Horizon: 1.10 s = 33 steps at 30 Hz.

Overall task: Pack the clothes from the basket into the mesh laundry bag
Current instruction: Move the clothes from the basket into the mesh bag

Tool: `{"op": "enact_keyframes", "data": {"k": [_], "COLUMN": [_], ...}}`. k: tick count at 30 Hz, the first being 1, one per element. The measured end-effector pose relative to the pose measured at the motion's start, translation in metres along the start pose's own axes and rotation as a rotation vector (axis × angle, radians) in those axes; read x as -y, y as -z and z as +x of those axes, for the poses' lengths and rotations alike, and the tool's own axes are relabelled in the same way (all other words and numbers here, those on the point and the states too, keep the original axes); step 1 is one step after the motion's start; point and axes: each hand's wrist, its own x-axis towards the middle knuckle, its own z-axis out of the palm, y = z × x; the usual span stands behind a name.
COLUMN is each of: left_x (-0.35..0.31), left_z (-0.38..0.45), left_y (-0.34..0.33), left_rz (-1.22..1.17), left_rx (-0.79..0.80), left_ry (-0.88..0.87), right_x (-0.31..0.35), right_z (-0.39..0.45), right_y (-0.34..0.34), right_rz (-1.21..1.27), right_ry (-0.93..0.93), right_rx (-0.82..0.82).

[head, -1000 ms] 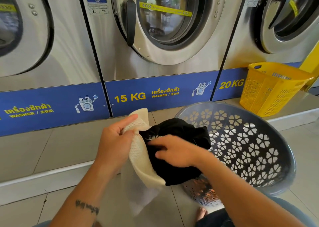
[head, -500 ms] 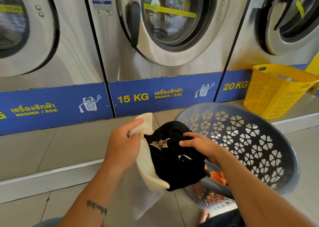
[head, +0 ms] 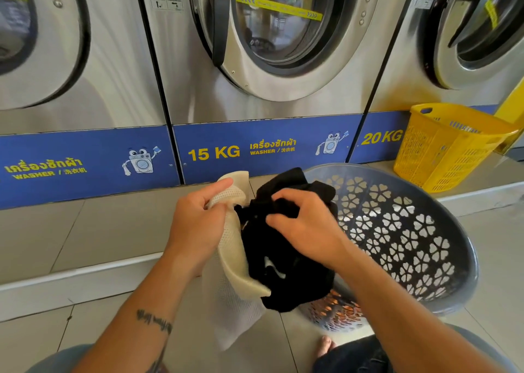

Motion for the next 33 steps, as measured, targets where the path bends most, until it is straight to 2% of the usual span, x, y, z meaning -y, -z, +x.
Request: {"op": "enact_keyframes", "data": {"k": [2,5,9,12,14,15,17,19,20,21,23,25,30,33], "left_x": [-0.004,-0.005,0.005,0.01,0.01,0.01,0.008,0.006,0.005,0.004,0.003,0.004,0.007,0.007], "left_z": [-0.003,-0.006,-0.012,-0.007,-0.003,-0.001,0.001,0.002,0.003,0.003,0.001,-0.002,-0.004,-0.004], "left_y": [0.0,0.004,0.002,0.008,0.014,0.017,0.018,0.016,0.014,0.011,0.006,0.002,0.0,0.003], "left_rz": [0.002,-0.014,0.057,0.09,0.075,0.062,0.039,0.021,0.008,-0.002,0.002,0.018,0.0,-0.011], "left_rx": [0.023,0.049,0.14,0.051,-0.032,-0.054,-0.067,-0.059,-0.049,-0.036,-0.011,0.006,0.011,0.003], "left_ry": [-0.023,-0.024,-0.016,0.039,0.082,0.091,0.085,0.078,0.078,0.074,0.071,0.079,0.055,0.071], "right_x": [-0.003,-0.007,-0.019,-0.021,-0.019,-0.017,-0.017,-0.019,-0.024,-0.03,-0.044,-0.055,-0.05,-0.041], "right_z": [-0.003,0.0,0.004,0.008,0.015,0.019,0.024,0.027,0.026,0.025,0.022,0.017,0.01,0.006], "right_y": [-0.022,-0.047,-0.07,-0.067,-0.053,-0.044,-0.026,-0.008,-0.001,0.003,0.003,-0.006,-0.024,-0.027], "right_rz": [0.062,0.164,-0.071,-0.022,-0.027,-0.046,-0.093,-0.344,-0.523,-0.632,-0.6,-0.545,-0.713,-0.548], "right_ry": [0.048,0.023,-0.054,-0.117,-0.126,-0.105,-0.032,-0.002,-0.043,-0.119,-0.247,-0.241,-0.037,-0.041], "right_rx": [0.065,0.189,0.396,0.537,0.567,0.533,0.354,0.114,0.051,0.052,0.17,0.249,0.03,-0.002]}}
